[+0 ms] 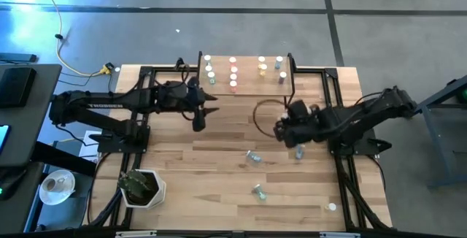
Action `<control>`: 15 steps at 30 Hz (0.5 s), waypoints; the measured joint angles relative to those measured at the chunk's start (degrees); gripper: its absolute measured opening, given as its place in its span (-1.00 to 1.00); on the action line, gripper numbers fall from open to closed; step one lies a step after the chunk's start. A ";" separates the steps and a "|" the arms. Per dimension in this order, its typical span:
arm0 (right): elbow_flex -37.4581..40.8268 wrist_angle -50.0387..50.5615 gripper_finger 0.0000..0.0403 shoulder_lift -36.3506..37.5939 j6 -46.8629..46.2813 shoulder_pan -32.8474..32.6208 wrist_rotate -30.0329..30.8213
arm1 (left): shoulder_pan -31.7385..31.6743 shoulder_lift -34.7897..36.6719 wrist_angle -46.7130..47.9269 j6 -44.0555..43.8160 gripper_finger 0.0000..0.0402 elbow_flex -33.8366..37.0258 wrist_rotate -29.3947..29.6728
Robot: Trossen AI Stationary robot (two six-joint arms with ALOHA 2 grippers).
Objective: Pick and place medicine bottles onto shelf by color
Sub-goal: Align the yellow pill bottle with the yellow pill bottle
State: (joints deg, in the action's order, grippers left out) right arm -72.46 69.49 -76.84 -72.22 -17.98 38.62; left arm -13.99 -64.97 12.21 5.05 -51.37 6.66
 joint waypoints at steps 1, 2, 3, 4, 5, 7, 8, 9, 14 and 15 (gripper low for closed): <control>-1.18 -0.73 -0.48 0.00 3.06 1.67 -0.29 | -0.55 0.00 0.00 0.10 -0.20 0.00 0.00; -2.35 -1.46 -0.48 0.00 6.04 3.27 -0.85 | -1.03 -0.02 0.00 0.10 -0.20 0.00 0.00; -3.40 -1.98 -0.48 0.00 9.06 4.89 -1.53 | -1.45 -0.02 0.00 0.11 -0.20 0.00 0.00; -4.45 -2.46 -0.48 0.00 12.01 6.59 -2.19 | -1.77 -0.02 0.00 0.12 -0.20 0.00 0.02; -5.49 -3.21 -0.48 0.00 14.99 8.17 -2.84 | -2.01 -0.02 0.00 0.11 -0.20 0.00 0.01; -7.30 -4.92 -0.48 0.00 20.93 11.46 -4.40 | -2.31 -0.02 0.00 0.12 -0.20 0.00 -0.01; -8.12 -5.63 -0.48 0.00 23.67 13.03 -5.19 | -2.43 -0.02 0.00 0.12 -0.20 0.00 -0.02; -8.75 -6.65 -0.48 0.00 26.36 14.51 -6.08 | -2.52 -0.02 0.02 0.12 -0.20 0.00 -0.02; -10.44 -13.17 -0.48 0.00 37.84 22.73 -13.78 | -2.50 -0.04 0.42 -0.34 -0.20 0.00 -0.06; -10.41 -14.52 -0.48 0.00 39.44 24.26 -15.57 | -2.50 -0.04 0.42 -0.34 -0.20 0.00 -0.07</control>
State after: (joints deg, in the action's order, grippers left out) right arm -82.87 54.97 -76.84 -32.78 6.28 23.05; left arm -16.49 -65.01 12.62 4.71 -51.37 6.59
